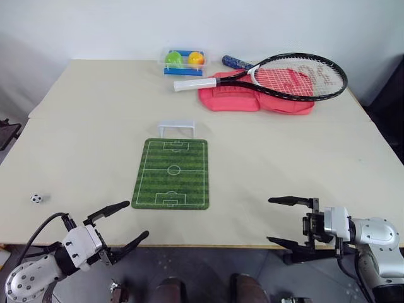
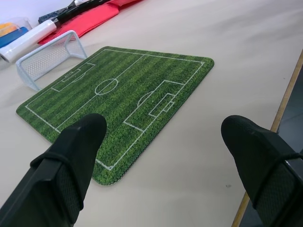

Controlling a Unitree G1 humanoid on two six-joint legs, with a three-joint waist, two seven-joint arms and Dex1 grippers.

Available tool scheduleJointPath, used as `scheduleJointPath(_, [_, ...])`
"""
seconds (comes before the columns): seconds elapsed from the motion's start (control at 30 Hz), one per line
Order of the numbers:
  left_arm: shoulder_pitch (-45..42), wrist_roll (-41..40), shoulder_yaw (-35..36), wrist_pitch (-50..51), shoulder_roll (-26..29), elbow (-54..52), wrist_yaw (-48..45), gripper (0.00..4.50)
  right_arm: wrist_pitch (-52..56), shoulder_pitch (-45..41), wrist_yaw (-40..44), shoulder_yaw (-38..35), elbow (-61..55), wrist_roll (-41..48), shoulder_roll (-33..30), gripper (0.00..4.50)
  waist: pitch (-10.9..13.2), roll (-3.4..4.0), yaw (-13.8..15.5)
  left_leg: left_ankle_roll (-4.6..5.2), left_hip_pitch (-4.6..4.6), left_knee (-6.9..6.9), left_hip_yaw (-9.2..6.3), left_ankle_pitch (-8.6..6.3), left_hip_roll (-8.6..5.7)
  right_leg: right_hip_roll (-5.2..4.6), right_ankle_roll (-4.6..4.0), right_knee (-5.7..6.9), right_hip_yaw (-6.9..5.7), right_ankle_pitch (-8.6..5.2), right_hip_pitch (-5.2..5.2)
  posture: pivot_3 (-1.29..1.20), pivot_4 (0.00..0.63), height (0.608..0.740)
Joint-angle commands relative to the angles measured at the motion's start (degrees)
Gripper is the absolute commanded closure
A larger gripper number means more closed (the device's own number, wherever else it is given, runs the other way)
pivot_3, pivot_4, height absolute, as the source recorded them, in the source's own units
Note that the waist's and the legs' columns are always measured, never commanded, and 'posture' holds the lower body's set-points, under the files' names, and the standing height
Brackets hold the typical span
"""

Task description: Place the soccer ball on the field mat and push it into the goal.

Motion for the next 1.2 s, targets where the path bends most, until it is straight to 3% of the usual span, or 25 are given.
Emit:
scheduleJointPath(0.03, [-0.01, -0.61, 0.64, 0.25, 0.11, -1.03, 1.54, 0.04, 0.38, -0.02, 1.26, -0.77, -0.82, 2.41, -0.05, 0.00, 0.00, 0.00, 0.02, 0.00, 0.00, 0.01, 0.00, 0.00, 0.00, 0.00, 0.00, 0.01, 0.00, 0.00, 0.00, 0.00, 0.150, 0.740])
scheduleJointPath(0.27, [1.16, -5.07, 5.66, 4.29, -2.57, -1.98, 8.03, 0.04, 5.74, -3.44, 0.00, 1.28, -4.75, 6.25, 2.38, 0.00, 0.00, 0.00, -0.10, 0.00, -0.02, 0.09, -0.03, -0.01, 0.01, 0.00, 0.00, 0.04, 0.00, 0.00, 0.01, 0.00, 0.150, 0.740])
scheduleJointPath(0.43, [9.81, -8.99, 13.77, 4.53, -13.70, -2.57, 17.56, 0.04, 13.09, -7.60, -8.46, 2.07, -10.44, 10.69, 9.32, 0.00, 0.01, 0.00, -0.77, -0.16, 0.00, 0.23, 0.05, -0.22, 0.43, 0.32, -0.02, 0.00, 0.02, 0.00, 0.01, 0.00, 0.150, 0.740])
scheduleJointPath(0.57, [14.71, -12.89, 20.91, 2.55, -22.71, -1.95, 25.18, 0.04, 14.11, -8.81, -8.43, 2.89, -12.81, 10.67, 10.56, 0.00, -0.02, -0.07, 0.45, -0.15, -0.09, 0.42, 0.01, -0.36, 0.53, 0.47, -0.07, -0.04, 0.04, -0.02, 0.01, 0.00, 0.150, 0.740])
scheduleJointPath(0.67, [15.75, -14.82, 25.31, 0.93, -26.26, 3.45, 27.77, 0.04, 14.08, -10.39, -8.01, 3.60, -12.23, 10.32, 11.64, 0.00, -0.03, -0.10, 1.05, -0.14, -0.07, 0.44, 0.03, -0.40, 0.55, 0.49, -0.13, -0.27, 0.06, -0.04, 0.02, 0.00, 0.150, 0.740])
scheduleJointPath(0.8, [13.54, -16.03, 27.22, 1.86, -24.37, 6.63, 28.81, 0.04, 12.91, -11.34, -5.73, 4.54, -10.97, 9.43, 12.11, 0.00, -0.04, -0.10, 1.40, -0.16, -0.05, 0.44, 0.03, -0.43, 0.63, 0.63, -0.27, -0.20, 0.07, -0.12, -0.03, 0.00, 0.150, 0.740])
scheduleJointPath(0.93, [9.23, -18.22, 26.96, 7.72, -19.87, 3.07, 33.21, 0.04, 12.24, -11.33, -3.48, 4.56, -10.06, 8.65, 11.74, 0.00, -0.08, -0.17, 1.40, -0.17, -0.05, 0.45, -0.01, -0.42, 0.63, 0.63, -0.28, -0.12, 0.06, -0.13, -0.03, 0.00, 0.150, 0.740])
scheduleJointPath(1.2, [-7.94, -15.51, 26.86, 18.95, -4.27, 11.16, 41.50, 0.04, 9.31, -9.65, -0.38, 3.53, -6.01, 7.80, 12.34, 0.00, -0.12, -0.17, 1.10, -0.25, -0.01, 0.45, 0.00, -0.39, 0.66, 0.72, -0.29, 0.20, 0.07, -0.12, -0.03, 0.00, 0.150, 0.740])
